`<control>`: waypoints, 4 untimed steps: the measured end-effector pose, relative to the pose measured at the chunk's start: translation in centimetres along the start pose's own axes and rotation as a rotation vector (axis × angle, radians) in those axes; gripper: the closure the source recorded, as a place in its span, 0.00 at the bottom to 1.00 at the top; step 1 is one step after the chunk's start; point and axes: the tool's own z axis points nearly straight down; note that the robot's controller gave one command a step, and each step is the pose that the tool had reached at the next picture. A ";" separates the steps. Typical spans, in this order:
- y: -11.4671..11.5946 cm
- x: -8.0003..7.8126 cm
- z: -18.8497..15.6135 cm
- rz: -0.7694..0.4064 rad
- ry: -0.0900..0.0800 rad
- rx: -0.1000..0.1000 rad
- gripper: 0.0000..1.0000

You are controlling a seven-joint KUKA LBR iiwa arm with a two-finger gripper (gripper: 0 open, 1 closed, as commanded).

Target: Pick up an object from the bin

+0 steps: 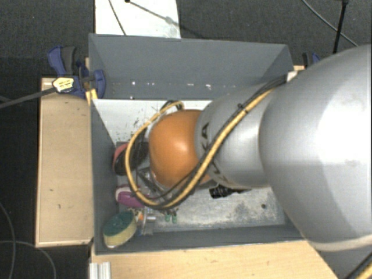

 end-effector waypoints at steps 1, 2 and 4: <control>-0.2 -0.3 -0.4 0.009 -0.008 -0.002 1.00; 1.3 -2.3 -3.8 0.008 -0.012 -0.004 1.00; -0.3 -2.7 -5.0 0.051 -0.011 -0.004 0.00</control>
Offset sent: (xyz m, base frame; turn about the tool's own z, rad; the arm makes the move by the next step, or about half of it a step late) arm 0.0000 0.0000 0.0000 0.0000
